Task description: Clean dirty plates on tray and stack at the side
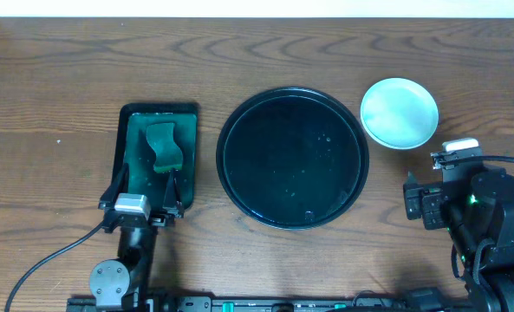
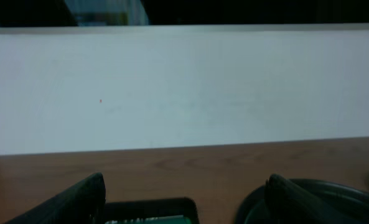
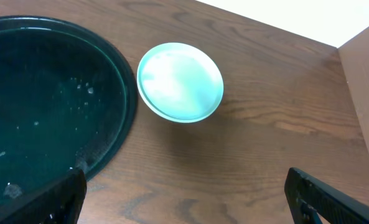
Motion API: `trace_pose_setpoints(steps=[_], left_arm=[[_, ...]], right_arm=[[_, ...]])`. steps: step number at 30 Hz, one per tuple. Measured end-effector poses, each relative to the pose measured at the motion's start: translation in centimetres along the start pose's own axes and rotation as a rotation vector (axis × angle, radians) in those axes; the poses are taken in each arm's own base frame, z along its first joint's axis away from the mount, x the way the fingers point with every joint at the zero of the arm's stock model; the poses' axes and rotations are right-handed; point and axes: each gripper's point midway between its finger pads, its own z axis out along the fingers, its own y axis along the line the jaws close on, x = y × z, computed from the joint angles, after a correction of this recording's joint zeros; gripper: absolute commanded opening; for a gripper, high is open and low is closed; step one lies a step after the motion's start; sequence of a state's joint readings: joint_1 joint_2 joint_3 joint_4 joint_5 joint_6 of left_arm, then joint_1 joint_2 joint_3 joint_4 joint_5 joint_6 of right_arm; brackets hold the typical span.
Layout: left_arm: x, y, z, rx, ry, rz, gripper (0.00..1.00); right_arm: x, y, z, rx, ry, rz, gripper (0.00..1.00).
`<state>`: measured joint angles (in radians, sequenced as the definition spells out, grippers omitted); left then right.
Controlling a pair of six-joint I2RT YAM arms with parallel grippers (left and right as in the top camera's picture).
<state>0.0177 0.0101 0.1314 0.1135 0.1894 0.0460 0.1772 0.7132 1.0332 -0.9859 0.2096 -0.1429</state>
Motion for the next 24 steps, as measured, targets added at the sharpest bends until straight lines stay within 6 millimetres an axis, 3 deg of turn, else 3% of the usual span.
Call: trace_pose_setpoints(steps=[8, 13, 16, 20, 24], left_arm=[[0.4, -0.2, 0.3, 0.019, -0.087, -0.015, 0.82], [1.8, -0.2, 0.4, 0.018, -0.045, -0.022, 0.82], [3.8, -0.2, 0.4, 0.018, 0.032, -0.033, 0.82], [8.4, -0.2, -0.1, 0.009, 0.216, -0.071, 0.82], [8.7, -0.1, -0.2, 0.003, 0.235, -0.083, 0.82]], right_arm=[[0.0, 0.0, 0.0, 0.0, 0.001, 0.0, 0.99], [0.0, 0.0, 0.0, 0.0, 0.001, 0.0, 0.99], [0.0, 0.0, 0.0, 0.0, 0.001, 0.0, 0.99], [0.0, 0.0, 0.0, -0.001, 0.002, 0.0, 0.99], [0.0, 0.0, 0.0, -0.001, 0.001, 0.0, 0.99]])
